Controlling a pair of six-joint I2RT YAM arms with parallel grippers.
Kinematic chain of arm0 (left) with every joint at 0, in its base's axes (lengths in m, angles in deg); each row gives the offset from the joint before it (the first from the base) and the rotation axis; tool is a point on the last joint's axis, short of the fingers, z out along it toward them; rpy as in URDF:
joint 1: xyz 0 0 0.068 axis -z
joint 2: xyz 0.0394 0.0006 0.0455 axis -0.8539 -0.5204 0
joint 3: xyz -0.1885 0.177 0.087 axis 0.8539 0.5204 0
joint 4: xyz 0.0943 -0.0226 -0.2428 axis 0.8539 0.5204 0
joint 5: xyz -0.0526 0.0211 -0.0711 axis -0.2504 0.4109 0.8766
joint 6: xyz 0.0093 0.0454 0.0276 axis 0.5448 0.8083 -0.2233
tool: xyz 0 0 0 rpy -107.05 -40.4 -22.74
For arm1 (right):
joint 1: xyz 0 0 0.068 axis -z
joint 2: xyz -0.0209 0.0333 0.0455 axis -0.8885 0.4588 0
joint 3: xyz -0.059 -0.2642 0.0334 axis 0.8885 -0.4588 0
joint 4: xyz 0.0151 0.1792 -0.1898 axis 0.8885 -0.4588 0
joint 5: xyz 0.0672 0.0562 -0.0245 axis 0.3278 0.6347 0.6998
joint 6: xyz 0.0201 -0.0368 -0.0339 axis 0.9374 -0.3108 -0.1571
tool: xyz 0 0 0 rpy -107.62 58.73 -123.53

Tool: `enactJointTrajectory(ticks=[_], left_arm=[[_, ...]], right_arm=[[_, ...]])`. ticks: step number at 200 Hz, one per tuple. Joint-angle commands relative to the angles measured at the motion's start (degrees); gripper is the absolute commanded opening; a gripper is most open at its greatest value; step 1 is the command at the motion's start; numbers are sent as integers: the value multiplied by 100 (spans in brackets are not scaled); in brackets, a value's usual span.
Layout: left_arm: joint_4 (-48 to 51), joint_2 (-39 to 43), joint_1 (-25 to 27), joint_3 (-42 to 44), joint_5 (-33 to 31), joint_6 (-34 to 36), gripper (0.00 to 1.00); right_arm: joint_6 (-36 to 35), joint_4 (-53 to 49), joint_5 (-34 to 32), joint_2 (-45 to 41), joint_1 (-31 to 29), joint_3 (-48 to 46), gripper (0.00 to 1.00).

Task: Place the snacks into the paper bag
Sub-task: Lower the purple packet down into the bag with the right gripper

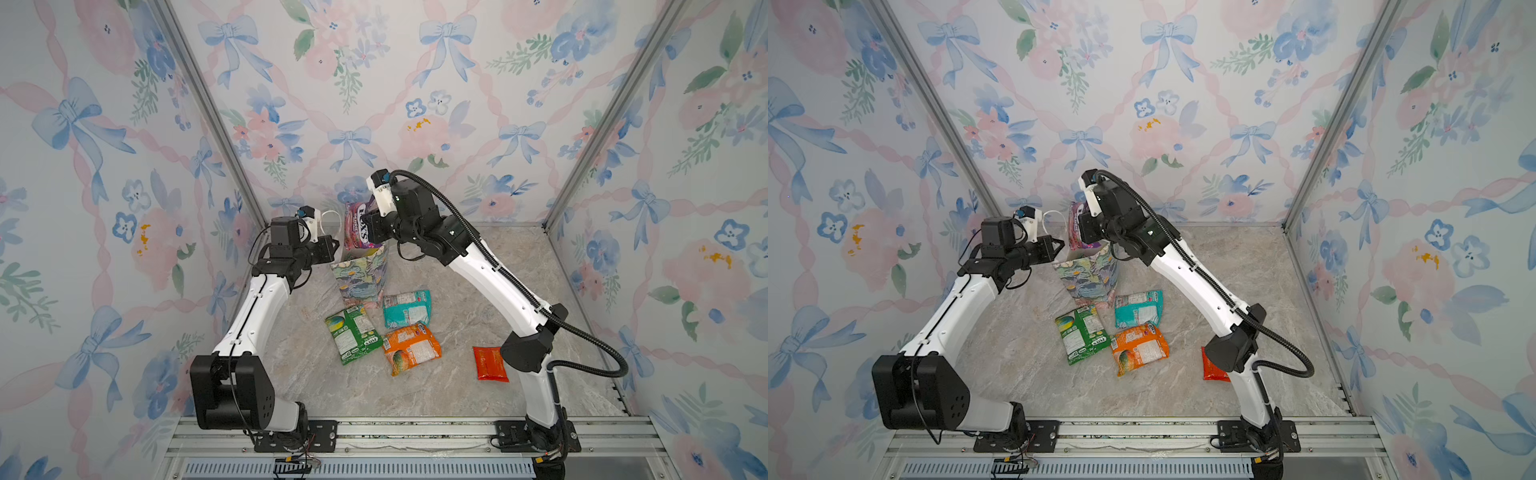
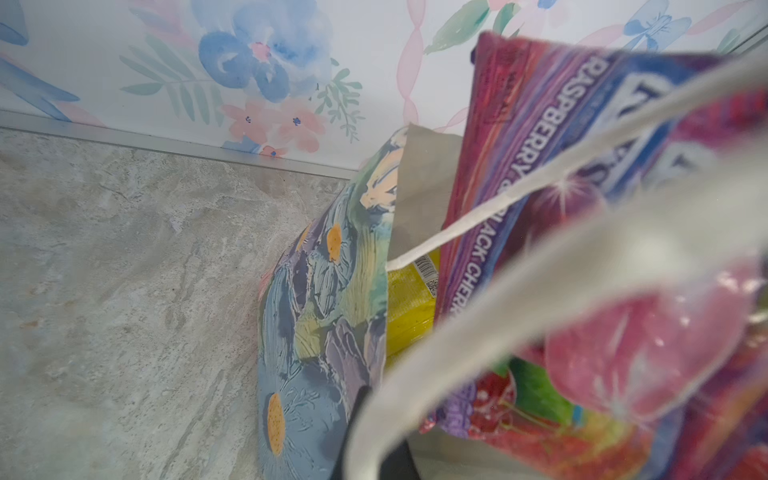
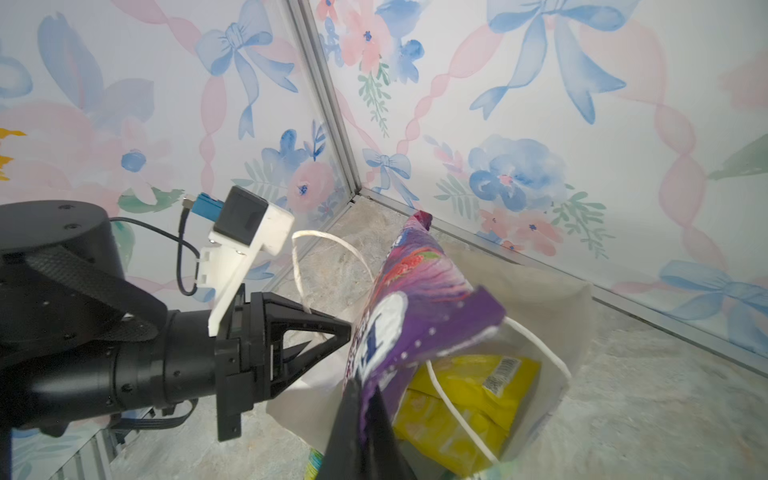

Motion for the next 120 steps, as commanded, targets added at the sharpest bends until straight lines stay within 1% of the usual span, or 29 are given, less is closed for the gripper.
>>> enactJointTrajectory(ticks=[1,41,104,120], left_arm=[[-58,17,-38,-15,130,85,0],[-58,23,-40,-15,126,78,0],[-52,27,-40,-11,139,77,0],[-59,38,-40,-11,137,81,0]], right_arm=[[-353,-124,-643,-3,-71,267,0],[-719,-198,-1294,-82,-88,201,0],[-1191,-153,-1987,-191,-158,55,0],[-1253,-118,-2053,-164,-192,53,0]])
